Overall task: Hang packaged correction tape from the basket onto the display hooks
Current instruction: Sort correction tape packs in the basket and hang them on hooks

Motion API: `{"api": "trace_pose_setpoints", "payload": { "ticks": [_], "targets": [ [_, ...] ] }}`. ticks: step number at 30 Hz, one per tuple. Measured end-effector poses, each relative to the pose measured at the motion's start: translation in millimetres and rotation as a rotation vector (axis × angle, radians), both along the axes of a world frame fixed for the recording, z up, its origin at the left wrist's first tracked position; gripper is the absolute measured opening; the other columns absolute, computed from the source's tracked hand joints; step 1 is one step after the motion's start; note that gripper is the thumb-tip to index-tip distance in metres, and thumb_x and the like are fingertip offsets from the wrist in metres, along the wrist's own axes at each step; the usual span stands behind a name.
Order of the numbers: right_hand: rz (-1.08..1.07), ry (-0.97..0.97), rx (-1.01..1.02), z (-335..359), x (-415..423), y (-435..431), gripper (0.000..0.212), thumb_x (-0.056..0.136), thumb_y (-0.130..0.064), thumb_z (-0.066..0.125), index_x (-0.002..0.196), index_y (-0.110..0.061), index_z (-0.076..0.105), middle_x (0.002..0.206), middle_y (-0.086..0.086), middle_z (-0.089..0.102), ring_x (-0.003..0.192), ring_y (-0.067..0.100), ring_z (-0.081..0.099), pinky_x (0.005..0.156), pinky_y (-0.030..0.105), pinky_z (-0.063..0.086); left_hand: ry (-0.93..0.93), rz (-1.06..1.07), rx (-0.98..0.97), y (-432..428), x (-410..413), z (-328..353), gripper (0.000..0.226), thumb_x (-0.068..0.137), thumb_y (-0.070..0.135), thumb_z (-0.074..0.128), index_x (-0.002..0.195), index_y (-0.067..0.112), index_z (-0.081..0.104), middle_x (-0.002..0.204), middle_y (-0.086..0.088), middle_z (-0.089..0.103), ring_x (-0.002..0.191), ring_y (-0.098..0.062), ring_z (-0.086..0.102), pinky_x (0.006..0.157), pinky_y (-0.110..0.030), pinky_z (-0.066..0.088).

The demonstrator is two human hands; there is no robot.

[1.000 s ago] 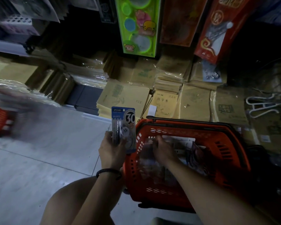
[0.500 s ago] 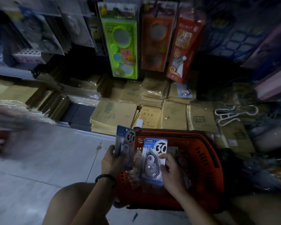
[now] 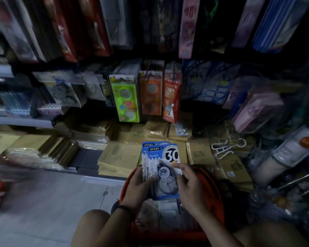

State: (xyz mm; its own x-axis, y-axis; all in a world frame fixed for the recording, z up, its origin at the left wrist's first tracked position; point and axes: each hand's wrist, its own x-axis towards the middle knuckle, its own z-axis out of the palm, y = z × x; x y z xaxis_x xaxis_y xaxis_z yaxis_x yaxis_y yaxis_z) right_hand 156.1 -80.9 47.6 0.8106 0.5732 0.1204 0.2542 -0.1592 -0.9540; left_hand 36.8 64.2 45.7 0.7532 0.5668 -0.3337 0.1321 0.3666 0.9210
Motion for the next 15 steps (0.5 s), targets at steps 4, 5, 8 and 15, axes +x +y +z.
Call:
{"api": "trace_pose_setpoints", "payload": {
  "ticks": [4,5,8,15],
  "targets": [
    [0.062,-0.216,-0.029,52,6,-12,0.034,0.104,-0.019,0.062,0.127,-0.044,0.059,0.131,-0.015,0.056,0.124,-0.009,0.051,0.100,0.011,0.044,-0.076,0.017,0.063,-3,12,54,0.039,0.101,0.005,0.063,0.138,0.019,0.059,0.131,-0.014,0.074,0.118,-0.039,0.073,0.099,-0.067,0.056],
    [0.066,-0.301,-0.058,66,9,-15,0.038,0.101,-0.025,0.066,0.132,-0.046,0.057,0.136,-0.010,0.047,0.129,-0.004,0.047,0.103,0.010,0.041,-0.091,0.014,0.091,-3,16,69,0.038,0.101,0.006,0.063,0.137,0.019,0.060,0.130,-0.013,0.074,0.117,-0.038,0.073,0.099,-0.066,0.057],
    [0.069,-0.588,-0.175,109,21,-21,0.070,0.088,-0.042,0.073,0.152,-0.045,0.044,0.158,-0.004,0.021,0.148,0.011,0.027,0.117,0.022,0.033,-0.166,0.029,0.143,-2,31,111,0.039,0.101,0.006,0.065,0.139,0.016,0.060,0.130,-0.013,0.075,0.118,-0.038,0.073,0.102,-0.065,0.056],
    [0.048,-0.893,-0.247,206,50,-15,0.096,0.085,-0.061,0.063,0.165,-0.032,0.018,0.154,-0.004,0.024,0.141,0.020,0.033,0.113,0.039,0.044,-0.345,0.107,0.238,-15,68,206,0.036,0.097,0.005,0.070,0.130,0.017,0.063,0.122,-0.009,0.078,0.113,-0.033,0.076,0.095,-0.064,0.060]
  ]
}}
